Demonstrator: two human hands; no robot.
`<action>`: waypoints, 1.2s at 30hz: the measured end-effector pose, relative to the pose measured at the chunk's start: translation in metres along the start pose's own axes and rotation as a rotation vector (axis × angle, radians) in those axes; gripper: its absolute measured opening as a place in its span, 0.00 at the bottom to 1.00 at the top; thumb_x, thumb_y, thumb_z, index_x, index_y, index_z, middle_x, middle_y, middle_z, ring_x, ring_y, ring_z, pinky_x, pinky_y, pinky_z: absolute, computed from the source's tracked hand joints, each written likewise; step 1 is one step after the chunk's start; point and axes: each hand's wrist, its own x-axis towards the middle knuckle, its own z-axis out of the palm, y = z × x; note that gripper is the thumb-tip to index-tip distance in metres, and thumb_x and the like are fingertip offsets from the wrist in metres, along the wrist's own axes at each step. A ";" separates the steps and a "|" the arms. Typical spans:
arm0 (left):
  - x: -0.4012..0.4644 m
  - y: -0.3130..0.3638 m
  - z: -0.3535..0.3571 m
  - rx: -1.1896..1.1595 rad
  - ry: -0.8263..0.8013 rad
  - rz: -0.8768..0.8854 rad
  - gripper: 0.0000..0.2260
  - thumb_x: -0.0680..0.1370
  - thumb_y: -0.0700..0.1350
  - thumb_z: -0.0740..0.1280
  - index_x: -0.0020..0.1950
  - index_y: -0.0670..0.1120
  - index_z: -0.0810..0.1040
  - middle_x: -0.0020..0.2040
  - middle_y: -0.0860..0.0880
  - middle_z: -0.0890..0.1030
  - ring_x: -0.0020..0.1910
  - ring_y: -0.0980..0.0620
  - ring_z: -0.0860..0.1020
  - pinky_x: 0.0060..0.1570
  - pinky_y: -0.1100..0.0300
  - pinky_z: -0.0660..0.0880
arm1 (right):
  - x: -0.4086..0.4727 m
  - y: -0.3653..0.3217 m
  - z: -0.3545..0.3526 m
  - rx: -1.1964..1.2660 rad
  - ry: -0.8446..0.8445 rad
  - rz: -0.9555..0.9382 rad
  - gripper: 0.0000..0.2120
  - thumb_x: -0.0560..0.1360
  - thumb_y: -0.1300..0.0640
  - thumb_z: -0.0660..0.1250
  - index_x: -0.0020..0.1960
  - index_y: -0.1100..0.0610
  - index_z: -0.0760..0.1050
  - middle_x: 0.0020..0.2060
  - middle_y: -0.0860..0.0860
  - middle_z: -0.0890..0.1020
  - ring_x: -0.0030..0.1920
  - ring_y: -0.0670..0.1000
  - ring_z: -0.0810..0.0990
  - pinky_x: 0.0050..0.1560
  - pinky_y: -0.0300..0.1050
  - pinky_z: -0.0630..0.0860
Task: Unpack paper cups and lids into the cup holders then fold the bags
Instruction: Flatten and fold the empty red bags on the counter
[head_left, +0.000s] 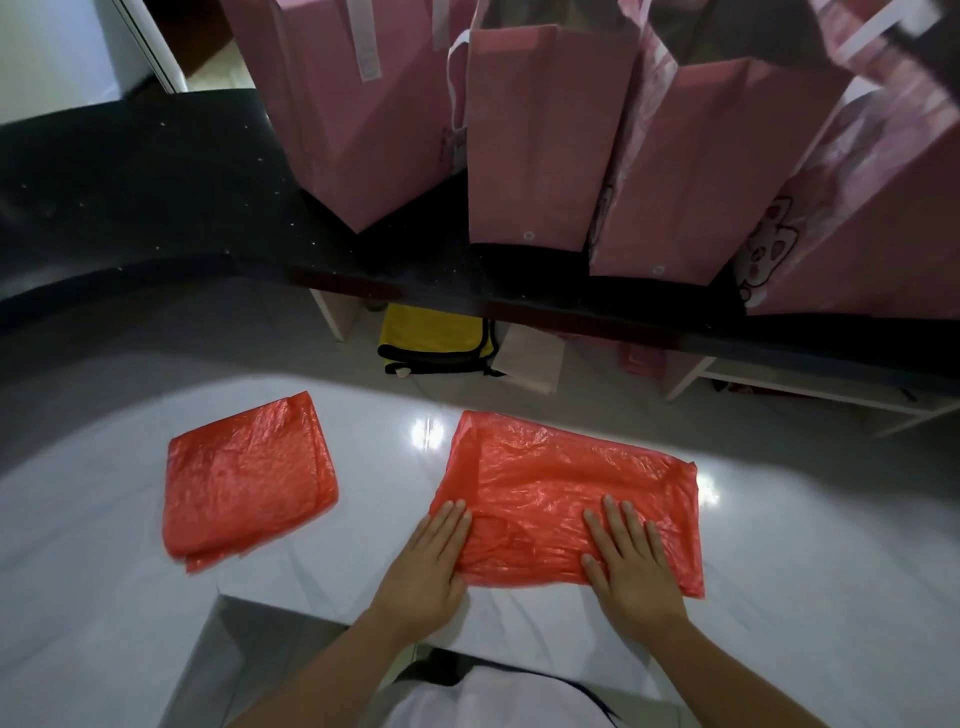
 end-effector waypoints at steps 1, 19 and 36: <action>-0.002 0.001 0.000 0.012 -0.035 -0.014 0.30 0.82 0.51 0.59 0.82 0.42 0.54 0.82 0.46 0.53 0.81 0.45 0.54 0.79 0.50 0.50 | 0.000 0.000 0.000 0.002 -0.002 -0.001 0.30 0.84 0.37 0.40 0.81 0.43 0.35 0.81 0.45 0.36 0.81 0.50 0.34 0.78 0.54 0.36; 0.029 0.025 -0.012 0.089 -0.192 -0.264 0.31 0.83 0.58 0.39 0.82 0.44 0.52 0.83 0.45 0.49 0.81 0.50 0.42 0.77 0.44 0.48 | 0.021 -0.088 -0.031 0.053 0.063 -0.297 0.28 0.85 0.40 0.42 0.82 0.45 0.41 0.82 0.47 0.41 0.81 0.50 0.38 0.78 0.57 0.37; 0.042 0.032 -0.032 -1.423 0.494 -1.326 0.09 0.76 0.43 0.74 0.55 0.43 0.83 0.46 0.43 0.87 0.45 0.42 0.86 0.51 0.46 0.82 | 0.047 -0.131 -0.012 0.046 -0.114 -0.358 0.29 0.85 0.40 0.37 0.83 0.48 0.41 0.80 0.45 0.37 0.79 0.51 0.30 0.76 0.57 0.31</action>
